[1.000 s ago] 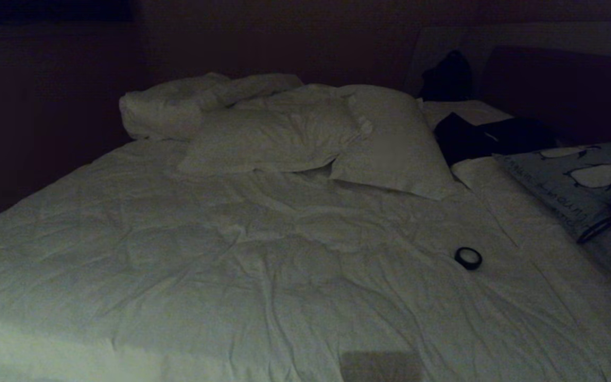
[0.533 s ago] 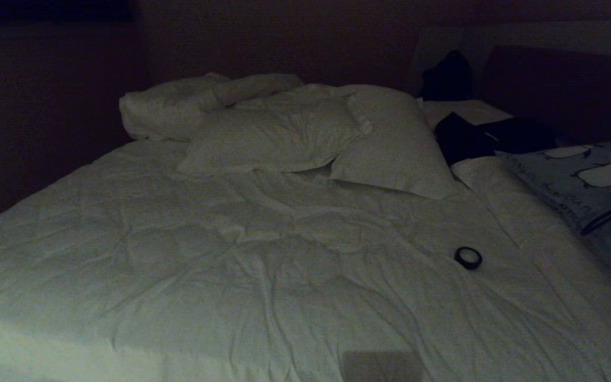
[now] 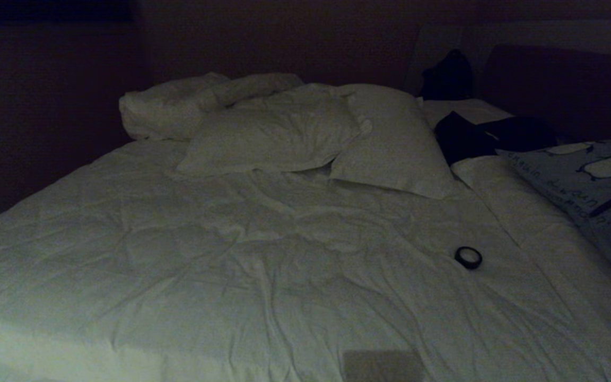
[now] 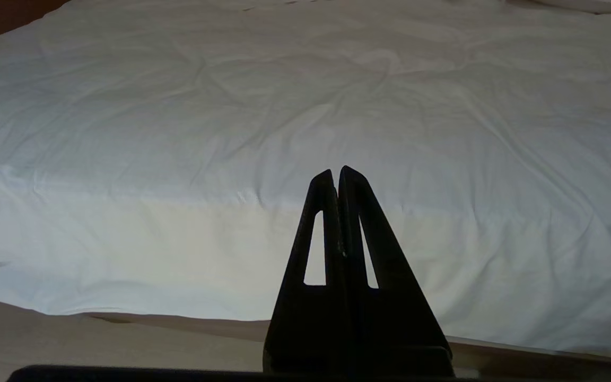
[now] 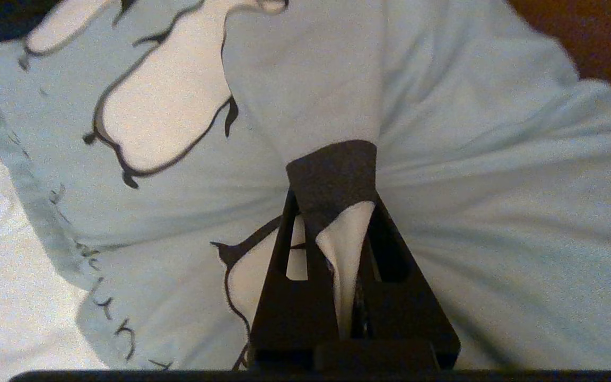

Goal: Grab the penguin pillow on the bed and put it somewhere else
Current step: Pick up the pillow

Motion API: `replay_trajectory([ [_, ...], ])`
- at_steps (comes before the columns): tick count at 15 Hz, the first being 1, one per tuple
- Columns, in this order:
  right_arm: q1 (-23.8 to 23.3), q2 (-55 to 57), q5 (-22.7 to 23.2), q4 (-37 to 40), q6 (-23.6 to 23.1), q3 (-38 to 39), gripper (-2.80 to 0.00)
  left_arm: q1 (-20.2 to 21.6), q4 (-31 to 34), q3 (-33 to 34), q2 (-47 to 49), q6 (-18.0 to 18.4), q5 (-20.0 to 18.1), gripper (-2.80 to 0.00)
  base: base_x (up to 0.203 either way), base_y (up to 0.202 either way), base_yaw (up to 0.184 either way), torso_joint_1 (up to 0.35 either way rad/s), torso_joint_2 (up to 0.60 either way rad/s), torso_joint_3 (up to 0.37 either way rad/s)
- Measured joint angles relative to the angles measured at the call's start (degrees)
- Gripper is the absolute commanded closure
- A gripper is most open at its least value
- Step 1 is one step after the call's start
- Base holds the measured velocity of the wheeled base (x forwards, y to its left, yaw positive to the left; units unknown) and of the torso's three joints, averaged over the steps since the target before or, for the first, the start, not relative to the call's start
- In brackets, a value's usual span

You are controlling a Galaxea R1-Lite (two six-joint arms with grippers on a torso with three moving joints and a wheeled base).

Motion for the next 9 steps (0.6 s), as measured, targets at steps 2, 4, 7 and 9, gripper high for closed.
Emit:
replay_trajectory([
  [2, 0.16, -0.97, -0.02, 0.00, 0.27, 0.15, 0.00, 0.00, 0.00, 0.00, 0.00, -0.01, -0.02, 0.00, 0.000, 0.000, 0.000, 0.000, 0.00, 0.000],
  [4, 0.38, -2.19, -0.06, 0.00, 0.73, 0.35, 0.00, 0.00, -0.02, 0.00, 0.00, 0.00, -0.02, 0.00, 0.000, 0.000, 0.000, 0.000, 0.00, 0.000],
  [7, 0.82, -5.07, -0.09, 0.64, 2.53, 0.51, 0.00, 0.00, 0.01, 0.00, 0.00, -0.06, -0.03, 0.00, 0.000, 0.000, 0.000, 0.000, 0.00, 0.000],
  [9, 1.18, -7.52, -0.11, 1.97, 4.09, 0.55, 0.00, 0.00, 0.09, 0.00, 0.00, -0.14, -0.03, 0.00, 0.000, 0.000, 0.000, 0.000, 0.00, 0.000],
])
